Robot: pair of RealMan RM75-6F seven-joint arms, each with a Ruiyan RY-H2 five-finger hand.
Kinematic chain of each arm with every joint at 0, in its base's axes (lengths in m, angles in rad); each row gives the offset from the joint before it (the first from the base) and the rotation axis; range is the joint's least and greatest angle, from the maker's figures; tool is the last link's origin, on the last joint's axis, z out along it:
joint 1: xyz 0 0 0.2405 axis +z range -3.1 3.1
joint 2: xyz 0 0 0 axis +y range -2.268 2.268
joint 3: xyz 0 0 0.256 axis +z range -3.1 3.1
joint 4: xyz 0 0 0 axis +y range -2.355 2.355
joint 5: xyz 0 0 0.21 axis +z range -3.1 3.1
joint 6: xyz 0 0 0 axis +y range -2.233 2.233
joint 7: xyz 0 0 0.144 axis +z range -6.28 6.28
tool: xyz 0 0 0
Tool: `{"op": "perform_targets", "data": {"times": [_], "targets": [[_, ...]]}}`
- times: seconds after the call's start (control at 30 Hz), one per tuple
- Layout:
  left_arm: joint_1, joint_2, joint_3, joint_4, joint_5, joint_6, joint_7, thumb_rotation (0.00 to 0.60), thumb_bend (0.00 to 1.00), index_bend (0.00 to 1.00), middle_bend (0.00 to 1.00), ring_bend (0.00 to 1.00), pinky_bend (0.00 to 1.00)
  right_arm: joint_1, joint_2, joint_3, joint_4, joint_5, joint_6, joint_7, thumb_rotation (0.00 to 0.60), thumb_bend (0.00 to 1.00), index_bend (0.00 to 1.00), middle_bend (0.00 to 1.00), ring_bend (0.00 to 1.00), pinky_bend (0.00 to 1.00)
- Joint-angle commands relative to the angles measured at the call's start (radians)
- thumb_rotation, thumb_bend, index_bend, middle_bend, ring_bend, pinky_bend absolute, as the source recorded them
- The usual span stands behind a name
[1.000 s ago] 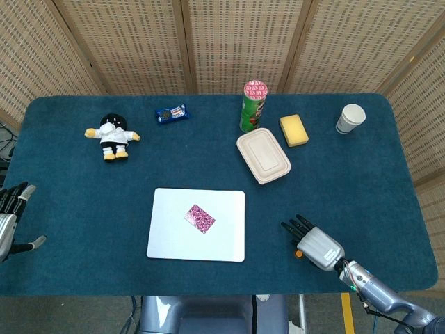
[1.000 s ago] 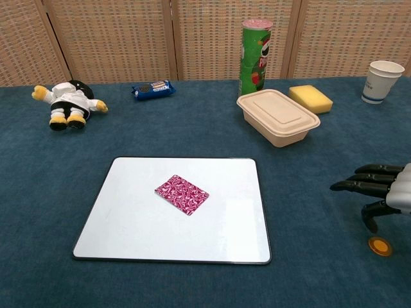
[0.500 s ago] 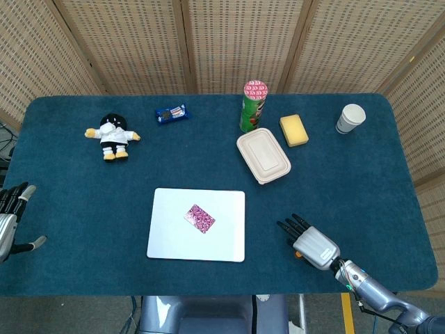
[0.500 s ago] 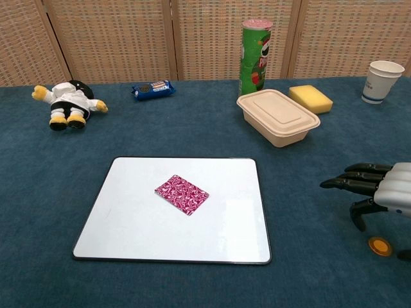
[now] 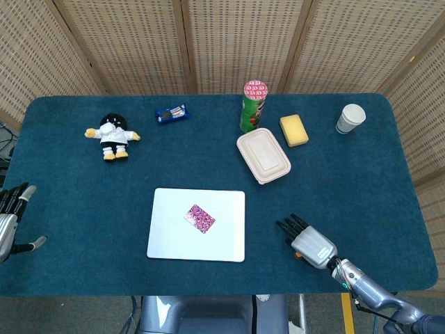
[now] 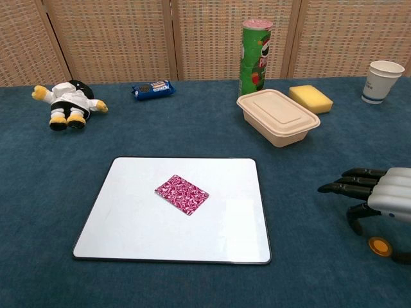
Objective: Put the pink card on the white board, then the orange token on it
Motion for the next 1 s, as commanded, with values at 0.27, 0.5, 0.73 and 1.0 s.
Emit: {"op": "perform_targets", "data": {"times": [0.27,0.5,0.73,1.0], "targets": [[-0.001,0.001,0.000,0.000,0.000,-0.001,-0.001,0.600,0.00,0.00,0.00,0.00,0.00,-0.003,-0.007,0.007,0.002,-0.005,-0.012,0.001,0.600,0.26,0.46,0.00,0.00,0.00],[-0.001,0.001,0.001,0.000,0.000,-0.003,-0.002,0.600,0.00,0.00,0.00,0.00,0.00,-0.004,-0.012,0.010,0.001,-0.012,-0.015,0.002,0.600,0.33,0.54,0.00,0.00,0.00],[-0.003,0.002,0.001,-0.001,-0.001,-0.005,-0.002,0.600,0.00,0.00,0.00,0.00,0.00,-0.006,-0.014,0.015,0.002,-0.014,-0.021,0.003,0.600,0.35,0.56,0.00,0.00,0.00],[-0.002,0.003,0.001,-0.001,0.000,-0.004,-0.004,0.600,0.00,0.00,0.00,0.00,0.00,-0.006,-0.005,0.023,-0.014,-0.018,-0.017,0.000,0.600,0.36,0.56,0.00,0.00,0.00]]}}
